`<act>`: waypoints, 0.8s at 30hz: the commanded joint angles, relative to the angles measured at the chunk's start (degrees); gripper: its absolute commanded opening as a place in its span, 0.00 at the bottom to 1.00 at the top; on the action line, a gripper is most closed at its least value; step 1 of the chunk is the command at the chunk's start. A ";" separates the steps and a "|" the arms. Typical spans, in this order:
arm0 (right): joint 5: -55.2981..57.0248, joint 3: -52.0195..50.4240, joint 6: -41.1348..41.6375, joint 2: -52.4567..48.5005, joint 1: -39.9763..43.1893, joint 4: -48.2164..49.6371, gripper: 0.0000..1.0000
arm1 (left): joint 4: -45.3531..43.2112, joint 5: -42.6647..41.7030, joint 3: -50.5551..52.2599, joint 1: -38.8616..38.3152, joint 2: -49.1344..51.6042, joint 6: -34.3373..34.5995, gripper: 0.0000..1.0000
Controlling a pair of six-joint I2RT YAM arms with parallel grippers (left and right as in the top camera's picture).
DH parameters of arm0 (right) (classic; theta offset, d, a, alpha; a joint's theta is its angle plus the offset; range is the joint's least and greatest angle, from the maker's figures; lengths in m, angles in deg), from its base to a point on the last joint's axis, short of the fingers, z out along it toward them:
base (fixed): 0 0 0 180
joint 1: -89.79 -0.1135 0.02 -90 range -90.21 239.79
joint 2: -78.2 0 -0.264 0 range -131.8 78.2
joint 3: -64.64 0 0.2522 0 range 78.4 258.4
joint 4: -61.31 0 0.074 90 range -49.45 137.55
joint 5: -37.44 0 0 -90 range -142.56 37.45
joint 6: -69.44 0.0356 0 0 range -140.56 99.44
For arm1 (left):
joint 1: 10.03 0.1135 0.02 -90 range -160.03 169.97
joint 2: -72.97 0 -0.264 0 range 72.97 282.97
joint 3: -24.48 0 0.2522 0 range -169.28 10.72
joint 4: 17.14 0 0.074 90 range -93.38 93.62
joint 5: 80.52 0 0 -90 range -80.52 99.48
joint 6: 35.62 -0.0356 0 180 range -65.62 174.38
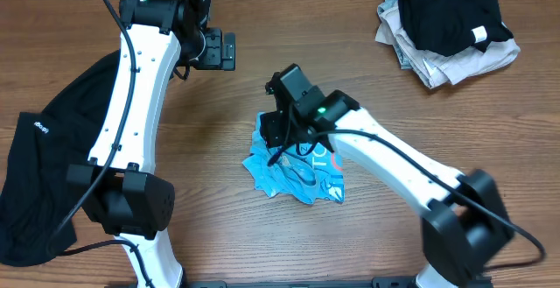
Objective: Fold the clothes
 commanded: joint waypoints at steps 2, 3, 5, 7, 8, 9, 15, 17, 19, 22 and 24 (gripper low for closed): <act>0.76 0.70 1.79 -4.04 -1.14 1.79 0.47 | -0.55 -0.02 0.26 0.68 0.61 -0.87 1.00; 0.74 0.70 1.95 -4.83 -1.36 2.19 0.46 | -0.74 0.02 0.24 0.68 0.61 -0.87 1.00; 0.74 0.70 3.15 -6.16 -1.64 2.58 0.41 | -1.01 0.02 0.24 0.68 0.61 -0.87 1.00; 0.72 0.70 3.30 -6.82 -1.66 2.95 0.30 | -0.96 0.48 0.26 0.68 0.61 -0.85 1.00; 0.66 0.72 3.32 -6.82 -1.66 3.28 0.24 | -0.96 1.03 0.26 0.68 0.63 -0.85 1.00; 0.26 0.74 3.30 -6.82 -1.66 3.82 0.18 | -0.98 1.57 0.24 0.68 0.63 -0.85 1.00; -11.52 1.18 4.42 -6.78 -2.29 10.88 0.09 | -3.87 6.82 0.26 1.92 0.63 -0.85 1.00; -12.68 1.18 4.79 -6.78 -3.10 11.87 0.09 | -5.20 6.75 0.26 3.23 0.63 0.02 1.00; -12.92 1.25 4.76 -6.75 -3.93 11.30 0.08 | -6.16 6.47 0.24 4.76 0.63 1.60 1.00; -12.79 2.99 4.70 -6.03 -3.74 6.14 0.08 | -6.49 5.05 0.24 6.38 0.63 1.97 1.00; -12.24 4.94 4.15 -4.52 -2.12 0.02 0.11 | -6.21 4.02 0.26 7.06 0.66 1.90 1.00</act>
